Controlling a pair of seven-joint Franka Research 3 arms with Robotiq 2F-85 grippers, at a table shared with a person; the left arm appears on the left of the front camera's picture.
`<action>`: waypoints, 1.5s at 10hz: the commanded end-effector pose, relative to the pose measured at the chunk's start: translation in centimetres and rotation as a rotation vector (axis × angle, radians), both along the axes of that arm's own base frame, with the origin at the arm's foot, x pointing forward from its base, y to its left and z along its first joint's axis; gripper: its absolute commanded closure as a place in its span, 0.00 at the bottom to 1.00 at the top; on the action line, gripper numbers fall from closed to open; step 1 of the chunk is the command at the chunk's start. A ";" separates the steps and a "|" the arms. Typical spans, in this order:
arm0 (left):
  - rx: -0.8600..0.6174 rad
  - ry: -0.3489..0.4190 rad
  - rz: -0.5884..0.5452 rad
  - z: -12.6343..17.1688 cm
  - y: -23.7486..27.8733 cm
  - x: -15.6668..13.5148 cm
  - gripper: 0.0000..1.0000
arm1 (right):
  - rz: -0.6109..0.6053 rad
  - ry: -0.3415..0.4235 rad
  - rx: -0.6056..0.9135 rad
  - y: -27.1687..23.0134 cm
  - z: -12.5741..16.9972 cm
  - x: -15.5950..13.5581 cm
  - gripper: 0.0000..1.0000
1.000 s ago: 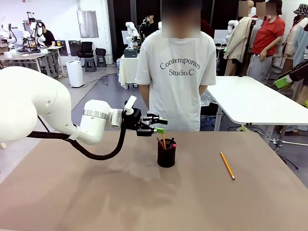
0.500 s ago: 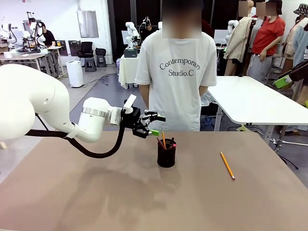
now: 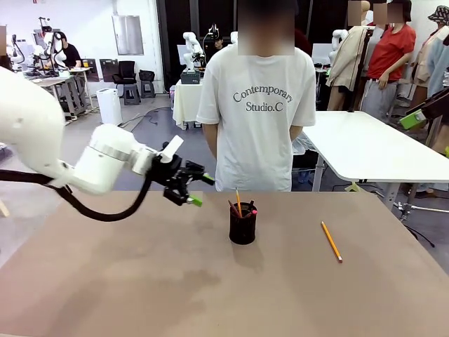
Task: Place the pens into the pen holder.
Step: Pick up a writing instrument from the table and place it into the Pen holder.
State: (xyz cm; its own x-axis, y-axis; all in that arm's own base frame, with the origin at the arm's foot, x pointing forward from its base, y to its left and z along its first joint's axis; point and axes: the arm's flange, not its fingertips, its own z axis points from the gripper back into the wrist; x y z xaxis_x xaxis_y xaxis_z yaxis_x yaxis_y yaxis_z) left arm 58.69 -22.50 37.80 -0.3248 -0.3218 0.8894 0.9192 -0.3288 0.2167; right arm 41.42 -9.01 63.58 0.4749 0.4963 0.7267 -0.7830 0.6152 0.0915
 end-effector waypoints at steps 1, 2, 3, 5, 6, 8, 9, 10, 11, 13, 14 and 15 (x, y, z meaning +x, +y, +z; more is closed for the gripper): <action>0.187 0.007 0.089 2.0 3.0 -3.3 0.00 | 0.003 -0.003 0.001 0.0 0.1 0.0 0.00; 0.296 0.017 0.222 3.2 4.2 -4.4 0.00 | 0.003 -0.003 0.001 0.0 0.1 0.0 0.00; 0.349 -0.011 0.306 4.4 5.2 -5.9 0.00 | 0.003 -0.003 0.001 0.0 0.1 0.0 0.00; 0.369 -0.042 0.488 6.8 7.8 -7.7 0.00 | 0.003 -0.003 0.001 0.0 0.1 0.0 0.00; 0.293 0.015 0.633 7.8 8.9 -8.5 0.00 | 0.003 -0.003 0.001 0.0 0.1 0.0 0.00; 0.192 0.093 0.807 10.6 11.8 -9.8 0.00 | 0.003 -0.003 0.001 0.0 0.1 0.0 0.00; 0.164 0.119 0.827 11.5 13.0 -10.1 0.00 | 0.003 -0.003 0.001 0.0 0.1 0.0 0.00; 0.176 0.117 0.857 12.2 14.0 -10.7 0.00 | 0.003 -0.003 0.001 0.0 0.1 0.0 0.00; 0.154 0.140 0.800 13.2 14.9 -11.7 0.00 | 0.003 -0.003 0.001 0.0 0.1 0.0 0.00; 0.149 0.179 0.683 14.5 16.2 -13.1 0.00 | 0.003 -0.003 0.001 0.0 0.1 0.0 0.00; 0.159 0.174 0.669 14.9 16.7 -13.4 0.00 | 0.003 -0.003 0.001 0.0 0.1 0.0 0.00; 0.173 0.170 0.694 15.4 17.5 -13.6 0.00 | 0.003 -0.003 0.001 0.0 0.1 0.0 0.00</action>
State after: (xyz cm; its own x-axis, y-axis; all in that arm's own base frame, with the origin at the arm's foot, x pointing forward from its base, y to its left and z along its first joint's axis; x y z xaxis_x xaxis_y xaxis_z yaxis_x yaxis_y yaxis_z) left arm 45.43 -6.17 52.95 0.1322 -0.5267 0.8397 0.9469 0.3177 0.0502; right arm 41.42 -9.00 63.59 0.4748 0.4964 0.7267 -0.7830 0.6152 0.0914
